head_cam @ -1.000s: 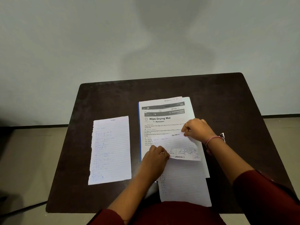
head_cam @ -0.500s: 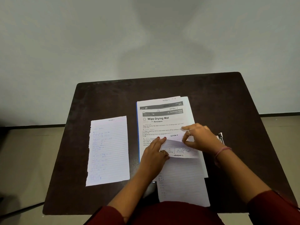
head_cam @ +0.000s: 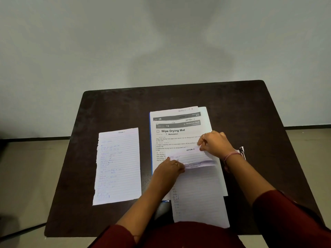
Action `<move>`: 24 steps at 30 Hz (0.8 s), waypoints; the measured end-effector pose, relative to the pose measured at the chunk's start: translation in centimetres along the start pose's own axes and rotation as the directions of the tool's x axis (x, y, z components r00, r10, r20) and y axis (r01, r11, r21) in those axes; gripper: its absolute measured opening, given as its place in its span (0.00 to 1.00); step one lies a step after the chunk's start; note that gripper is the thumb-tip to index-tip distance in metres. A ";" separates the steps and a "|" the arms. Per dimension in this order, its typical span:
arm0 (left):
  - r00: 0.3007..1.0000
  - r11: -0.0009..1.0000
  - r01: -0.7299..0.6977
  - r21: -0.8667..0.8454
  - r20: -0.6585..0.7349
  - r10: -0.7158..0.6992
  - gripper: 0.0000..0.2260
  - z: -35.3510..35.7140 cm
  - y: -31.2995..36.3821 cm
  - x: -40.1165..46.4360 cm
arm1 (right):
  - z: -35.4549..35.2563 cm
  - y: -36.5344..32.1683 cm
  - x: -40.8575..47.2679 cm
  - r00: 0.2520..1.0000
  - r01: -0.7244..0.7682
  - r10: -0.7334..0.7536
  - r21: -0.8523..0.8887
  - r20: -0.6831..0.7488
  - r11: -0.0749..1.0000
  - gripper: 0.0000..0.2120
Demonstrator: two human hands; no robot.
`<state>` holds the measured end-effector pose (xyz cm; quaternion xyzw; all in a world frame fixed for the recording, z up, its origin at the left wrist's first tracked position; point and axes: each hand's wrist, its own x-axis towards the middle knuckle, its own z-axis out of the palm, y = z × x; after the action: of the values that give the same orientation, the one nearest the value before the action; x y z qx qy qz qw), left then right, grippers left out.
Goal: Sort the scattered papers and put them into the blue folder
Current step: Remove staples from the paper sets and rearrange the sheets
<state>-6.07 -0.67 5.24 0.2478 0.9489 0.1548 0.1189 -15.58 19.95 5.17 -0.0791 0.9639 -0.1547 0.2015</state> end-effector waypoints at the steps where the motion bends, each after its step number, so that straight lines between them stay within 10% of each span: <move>1: 0.999 0.998 -0.047 0.046 0.005 0.046 0.13 0.2 -0.1 0.0 | 0.0 0.0 -0.1 1.000 0.015 -0.015 -0.021 -0.009 1.000 0.08; 10: 0.982 0.979 0.125 -0.160 -0.122 -0.145 0.10 0.4 -0.1 -0.2 | -0.1 0.1 -2.3 0.995 0.093 -0.089 -0.149 0.037 0.984 0.04; 14: 0.985 0.988 0.069 -0.140 -0.148 -0.090 0.05 0.8 -0.5 -0.1 | -1.0 0.7 -3.7 0.931 0.030 -0.161 0.373 0.327 0.927 0.06; 17: 0.995 0.994 -0.004 -0.105 -0.097 -0.006 0.03 0.9 -0.9 0.1 | -1.0 0.8 -3.5 0.960 -0.034 -0.143 0.604 0.242 0.796 0.13; 21: 0.997 0.996 -0.022 -0.083 -0.078 0.015 0.04 0.9 -1.1 0.3 | 0.4 0.8 -1.4 0.999 0.018 -0.022 0.084 0.042 0.996 0.12; 24: 0.998 0.993 0.059 -0.104 -0.025 -0.062 0.07 0.6 -0.4 0.4 | 0.6 0.8 -0.7 0.999 -0.007 0.007 0.005 0.044 1.000 0.12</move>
<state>-6.44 -0.62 4.53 0.2103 0.9483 0.2034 0.1229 -14.75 20.70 4.68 -0.0787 0.9592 -0.1548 0.2232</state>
